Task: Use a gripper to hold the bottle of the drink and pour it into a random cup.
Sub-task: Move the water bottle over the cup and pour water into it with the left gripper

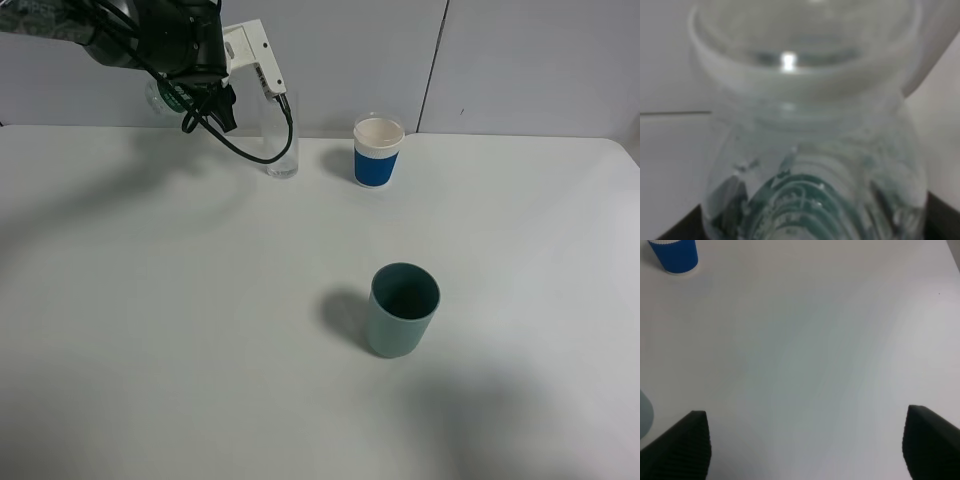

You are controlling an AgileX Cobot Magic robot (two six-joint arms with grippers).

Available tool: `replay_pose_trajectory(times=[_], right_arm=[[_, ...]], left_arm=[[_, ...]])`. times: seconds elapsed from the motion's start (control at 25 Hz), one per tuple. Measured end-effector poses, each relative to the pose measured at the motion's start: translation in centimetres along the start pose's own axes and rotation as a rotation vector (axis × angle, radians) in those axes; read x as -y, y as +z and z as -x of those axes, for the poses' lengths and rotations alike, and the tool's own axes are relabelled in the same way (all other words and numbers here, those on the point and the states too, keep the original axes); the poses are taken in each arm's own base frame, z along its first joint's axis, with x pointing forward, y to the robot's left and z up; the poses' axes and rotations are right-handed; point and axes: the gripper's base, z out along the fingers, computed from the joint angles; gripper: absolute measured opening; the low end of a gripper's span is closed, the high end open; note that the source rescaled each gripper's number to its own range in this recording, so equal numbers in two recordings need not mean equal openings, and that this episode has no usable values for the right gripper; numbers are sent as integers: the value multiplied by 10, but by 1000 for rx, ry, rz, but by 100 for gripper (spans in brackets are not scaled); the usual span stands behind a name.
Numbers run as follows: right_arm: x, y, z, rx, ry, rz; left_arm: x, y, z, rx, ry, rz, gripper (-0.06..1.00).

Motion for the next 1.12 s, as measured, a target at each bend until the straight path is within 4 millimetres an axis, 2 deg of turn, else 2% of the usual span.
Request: replay_pose_trajectory(times=[1.12], right_arm=[[0, 0, 0, 0, 0, -1]], left_arm=[[-1, -1, 12, 133, 76, 20, 3]])
